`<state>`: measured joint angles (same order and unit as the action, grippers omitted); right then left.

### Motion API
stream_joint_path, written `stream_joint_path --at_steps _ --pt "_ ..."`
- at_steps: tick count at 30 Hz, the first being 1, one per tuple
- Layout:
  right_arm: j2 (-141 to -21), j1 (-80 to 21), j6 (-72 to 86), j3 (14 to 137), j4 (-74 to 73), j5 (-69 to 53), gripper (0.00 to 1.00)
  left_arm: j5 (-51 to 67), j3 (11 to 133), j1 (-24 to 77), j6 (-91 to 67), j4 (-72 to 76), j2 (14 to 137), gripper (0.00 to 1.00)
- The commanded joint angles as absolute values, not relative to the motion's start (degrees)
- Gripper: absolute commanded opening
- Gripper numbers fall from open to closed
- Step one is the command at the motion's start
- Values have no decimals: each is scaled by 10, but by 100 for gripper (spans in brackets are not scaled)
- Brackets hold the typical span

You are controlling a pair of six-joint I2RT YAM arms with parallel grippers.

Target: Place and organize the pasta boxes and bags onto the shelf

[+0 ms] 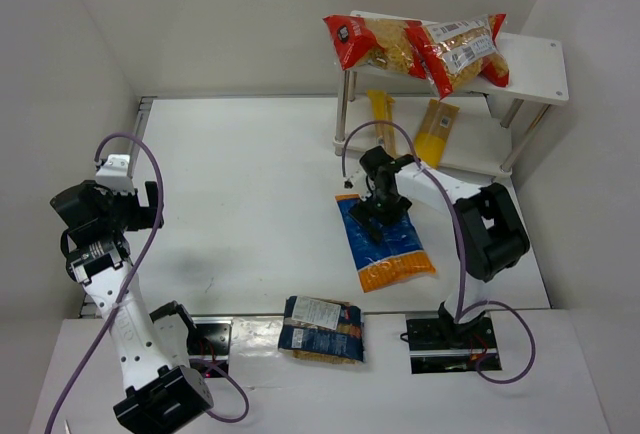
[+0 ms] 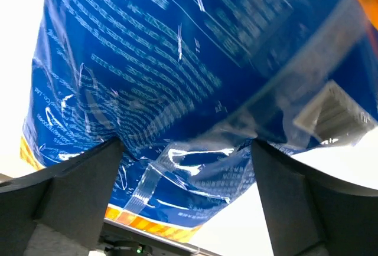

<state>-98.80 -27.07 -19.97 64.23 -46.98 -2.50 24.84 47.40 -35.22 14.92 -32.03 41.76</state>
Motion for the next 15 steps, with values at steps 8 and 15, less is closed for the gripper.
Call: stream_joint_path --at_steps 8,15 --pt "-1071 -300 -240 635 -475 -83 0 265 481 -356 157 -312 410 100" --pt "-984 -406 -225 666 -475 -24 0 265 481 -356 157 -312 410 100"
